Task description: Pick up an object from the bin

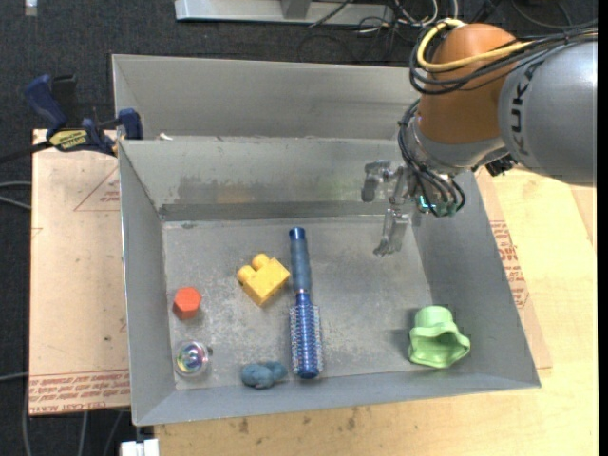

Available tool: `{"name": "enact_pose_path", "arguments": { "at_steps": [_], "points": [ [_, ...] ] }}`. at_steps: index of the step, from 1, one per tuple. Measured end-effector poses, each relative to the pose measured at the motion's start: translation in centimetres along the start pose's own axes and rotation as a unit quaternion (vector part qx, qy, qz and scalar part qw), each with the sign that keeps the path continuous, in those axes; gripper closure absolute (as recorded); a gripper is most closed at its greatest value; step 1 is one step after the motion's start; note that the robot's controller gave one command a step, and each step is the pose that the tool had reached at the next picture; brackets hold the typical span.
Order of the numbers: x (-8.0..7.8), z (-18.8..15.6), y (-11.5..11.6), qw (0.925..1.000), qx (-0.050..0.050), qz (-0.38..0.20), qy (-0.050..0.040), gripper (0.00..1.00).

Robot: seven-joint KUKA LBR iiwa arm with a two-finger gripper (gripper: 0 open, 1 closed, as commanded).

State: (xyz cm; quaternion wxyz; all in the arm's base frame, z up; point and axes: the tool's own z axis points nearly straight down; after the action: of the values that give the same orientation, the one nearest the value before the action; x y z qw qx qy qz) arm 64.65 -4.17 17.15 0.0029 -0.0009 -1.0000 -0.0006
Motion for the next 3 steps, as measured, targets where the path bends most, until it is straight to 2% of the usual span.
{"name": "enact_pose_path", "arguments": {
  "at_steps": [1, 2, 3],
  "points": [
    [8.6, 0.5, -9.6, 0.9981, 0.002, -0.062, -0.0013, 0.00],
    [12.9, 8.0, -10.5, 0.9504, -0.002, -0.311, -0.0014, 0.00],
    [13.8, 10.1, -7.9, 0.8557, -0.003, -0.517, -0.0067, 0.00]
  ]
}}
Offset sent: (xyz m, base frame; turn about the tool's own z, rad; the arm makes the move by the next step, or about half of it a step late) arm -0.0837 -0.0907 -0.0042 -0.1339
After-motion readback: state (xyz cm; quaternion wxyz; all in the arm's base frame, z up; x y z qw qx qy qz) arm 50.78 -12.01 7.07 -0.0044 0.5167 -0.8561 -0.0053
